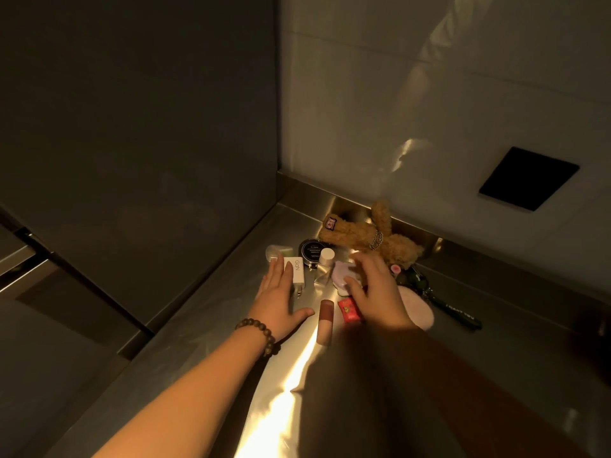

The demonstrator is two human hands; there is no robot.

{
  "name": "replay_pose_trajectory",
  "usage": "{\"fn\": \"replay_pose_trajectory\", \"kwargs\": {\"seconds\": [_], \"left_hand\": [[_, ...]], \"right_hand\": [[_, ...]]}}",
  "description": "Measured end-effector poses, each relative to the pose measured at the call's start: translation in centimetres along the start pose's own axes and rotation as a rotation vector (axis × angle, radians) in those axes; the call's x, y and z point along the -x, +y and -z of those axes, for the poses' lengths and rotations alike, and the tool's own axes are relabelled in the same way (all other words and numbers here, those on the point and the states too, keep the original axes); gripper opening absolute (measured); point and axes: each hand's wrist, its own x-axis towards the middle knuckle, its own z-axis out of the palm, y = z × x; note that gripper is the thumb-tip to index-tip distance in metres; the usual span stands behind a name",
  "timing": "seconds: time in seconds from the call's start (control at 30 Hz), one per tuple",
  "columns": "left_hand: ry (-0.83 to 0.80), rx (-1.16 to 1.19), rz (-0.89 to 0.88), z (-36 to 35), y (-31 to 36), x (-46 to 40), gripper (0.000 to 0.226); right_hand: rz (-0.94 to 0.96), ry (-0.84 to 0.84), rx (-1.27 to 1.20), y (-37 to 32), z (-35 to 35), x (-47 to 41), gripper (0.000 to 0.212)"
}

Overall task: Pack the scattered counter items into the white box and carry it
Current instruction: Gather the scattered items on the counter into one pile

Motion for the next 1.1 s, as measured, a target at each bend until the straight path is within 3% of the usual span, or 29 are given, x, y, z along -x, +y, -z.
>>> {"fn": "replay_pose_trajectory", "kwargs": {"seconds": [0.17, 0.3, 0.4, 0.5, 0.57, 0.7, 0.93, 1.1], "left_hand": [[-0.073, -0.087, -0.044, -0.2, -0.4, 0.8, 0.114], [-0.182, -0.154, -0.079, 0.8, -1.0, 0.4, 0.125], [-0.217, -0.179, -0.093, 1.1, -1.1, 0.3, 0.128], [-0.21, -0.16, -0.091, 1.0, -1.1, 0.4, 0.129], [-0.202, -0.162, -0.091, 1.0, -1.1, 0.4, 0.13], [-0.202, -0.154, -0.094, 0.9, -1.0, 0.4, 0.131], [-0.209, -0.109, -0.079, 0.3, -1.6, 0.1, 0.134], [-0.233, -0.122, -0.071, 0.2, -1.5, 0.1, 0.133]], "right_hand": [[0.415, -0.481, 0.484, 0.7, -0.7, 2.2, 0.043], [0.415, -0.552, 0.601, -0.5, -2.0, 1.6, 0.045], [0.333, -0.492, 0.532, -1.1, -2.7, 1.4, 0.039], [0.047, -0.246, 0.152, -1.5, -3.3, 1.6, 0.035], [-0.068, -0.11, 0.049, -1.8, -4.1, 1.9, 0.027], [-0.189, -0.085, 0.093, -2.3, -5.7, 1.7, 0.025], [-0.251, -0.062, 0.204, -3.0, -6.8, 0.1, 0.034], [-0.297, -0.027, 0.194, -3.1, -7.2, 0.5, 0.029]]}}
